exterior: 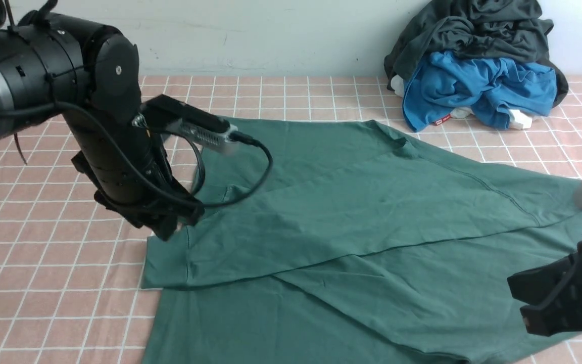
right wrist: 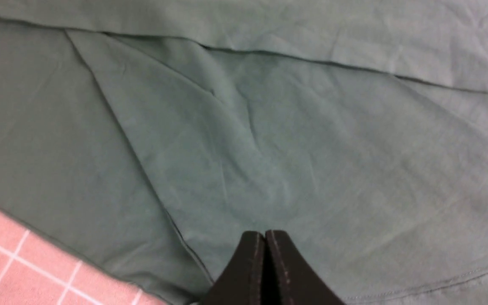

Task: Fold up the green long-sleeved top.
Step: Use the left arm to drag and drop the cuff onto the cuff closest to the left arm, then use both arms simultaneously to clamp the lower edge of the clothing fabric

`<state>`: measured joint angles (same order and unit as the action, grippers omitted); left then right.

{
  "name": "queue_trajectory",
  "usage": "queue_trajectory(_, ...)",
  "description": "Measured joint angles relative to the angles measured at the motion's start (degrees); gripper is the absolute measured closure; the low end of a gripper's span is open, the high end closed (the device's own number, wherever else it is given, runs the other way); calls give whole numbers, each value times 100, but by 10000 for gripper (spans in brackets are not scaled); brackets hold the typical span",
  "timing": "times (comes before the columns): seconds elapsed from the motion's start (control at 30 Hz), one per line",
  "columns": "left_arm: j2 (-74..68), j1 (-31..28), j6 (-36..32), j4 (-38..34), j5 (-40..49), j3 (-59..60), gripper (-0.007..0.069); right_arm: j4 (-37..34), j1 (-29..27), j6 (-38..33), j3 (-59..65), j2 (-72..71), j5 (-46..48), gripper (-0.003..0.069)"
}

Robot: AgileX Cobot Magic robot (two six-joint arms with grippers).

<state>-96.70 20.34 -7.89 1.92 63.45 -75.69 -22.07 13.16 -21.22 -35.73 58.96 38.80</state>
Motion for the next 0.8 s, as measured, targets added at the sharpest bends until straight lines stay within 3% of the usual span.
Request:
queue_trajectory(0.07, 110, 254, -206, 0, 9, 402, 230, -23, 0, 0, 0, 0, 0, 673)
queue_trajectory(0.17, 170, 766, -1196, 6, -248, 1370, 175, -77, 0, 0, 0, 0, -21, 673)
queue_trajectory(0.33, 170, 1322, -3134, 108, -1267, 2521, 162, -106, 0, 0, 0, 0, -46, 673)
queue_trajectory(0.47, 137, 1392, -3586, 167, -1811, 2743, 178, -147, 0, 0, 0, 0, -65, 673)
queue_trajectory(0.8, -10, 1424, -3674, 101, -1898, 2718, 592, -285, 0, -238, 0, 0, -83, 673)
